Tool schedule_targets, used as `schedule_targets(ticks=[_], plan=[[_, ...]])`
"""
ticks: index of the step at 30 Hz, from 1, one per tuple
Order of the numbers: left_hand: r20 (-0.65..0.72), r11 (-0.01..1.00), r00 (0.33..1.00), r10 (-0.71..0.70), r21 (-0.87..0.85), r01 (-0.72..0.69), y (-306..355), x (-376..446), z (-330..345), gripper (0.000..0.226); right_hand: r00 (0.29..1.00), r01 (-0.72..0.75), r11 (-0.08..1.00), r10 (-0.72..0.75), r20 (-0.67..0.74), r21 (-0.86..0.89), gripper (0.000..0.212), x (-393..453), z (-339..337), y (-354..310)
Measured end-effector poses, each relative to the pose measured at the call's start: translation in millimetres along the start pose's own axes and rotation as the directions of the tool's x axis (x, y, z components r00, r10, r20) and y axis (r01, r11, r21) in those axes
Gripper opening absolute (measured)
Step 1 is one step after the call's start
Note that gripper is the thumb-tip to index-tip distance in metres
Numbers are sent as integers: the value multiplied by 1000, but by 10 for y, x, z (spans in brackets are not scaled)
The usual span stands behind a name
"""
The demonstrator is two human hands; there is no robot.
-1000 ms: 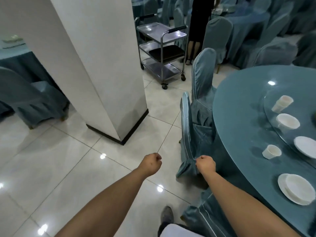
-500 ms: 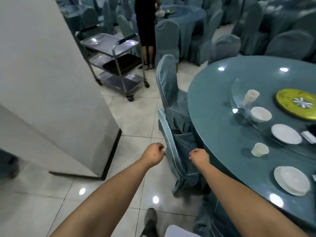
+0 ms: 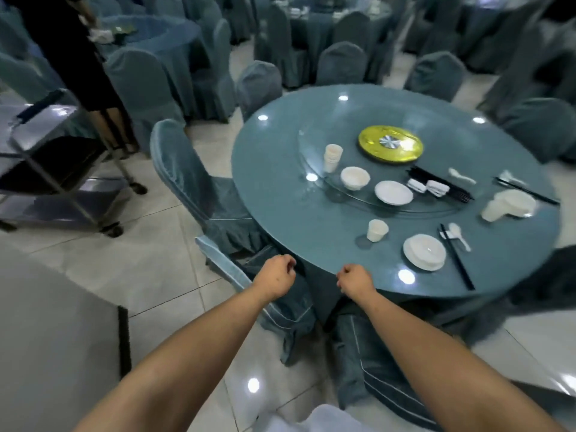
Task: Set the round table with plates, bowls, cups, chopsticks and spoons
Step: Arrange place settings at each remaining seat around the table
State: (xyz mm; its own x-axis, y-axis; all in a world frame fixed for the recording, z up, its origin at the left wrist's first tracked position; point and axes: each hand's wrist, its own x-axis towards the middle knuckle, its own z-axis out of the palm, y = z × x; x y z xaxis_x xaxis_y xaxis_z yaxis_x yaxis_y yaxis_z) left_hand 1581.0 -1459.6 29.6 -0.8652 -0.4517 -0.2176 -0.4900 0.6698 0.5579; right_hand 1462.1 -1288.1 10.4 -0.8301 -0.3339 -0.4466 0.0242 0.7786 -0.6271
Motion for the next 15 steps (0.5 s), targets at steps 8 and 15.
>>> schedule_targets(ticks=[8, 15], plan=[[204, 985, 964, 168, 12, -174, 874, -16, 666, 26, 983, -121, 983, 139, -122, 140, 24, -293, -799, 986], [310, 982, 935, 172, 18, -186, 1697, -364, 1530, 36, 994, -107, 994, 107, -10, 4, 28, -709, -1562, 2079]])
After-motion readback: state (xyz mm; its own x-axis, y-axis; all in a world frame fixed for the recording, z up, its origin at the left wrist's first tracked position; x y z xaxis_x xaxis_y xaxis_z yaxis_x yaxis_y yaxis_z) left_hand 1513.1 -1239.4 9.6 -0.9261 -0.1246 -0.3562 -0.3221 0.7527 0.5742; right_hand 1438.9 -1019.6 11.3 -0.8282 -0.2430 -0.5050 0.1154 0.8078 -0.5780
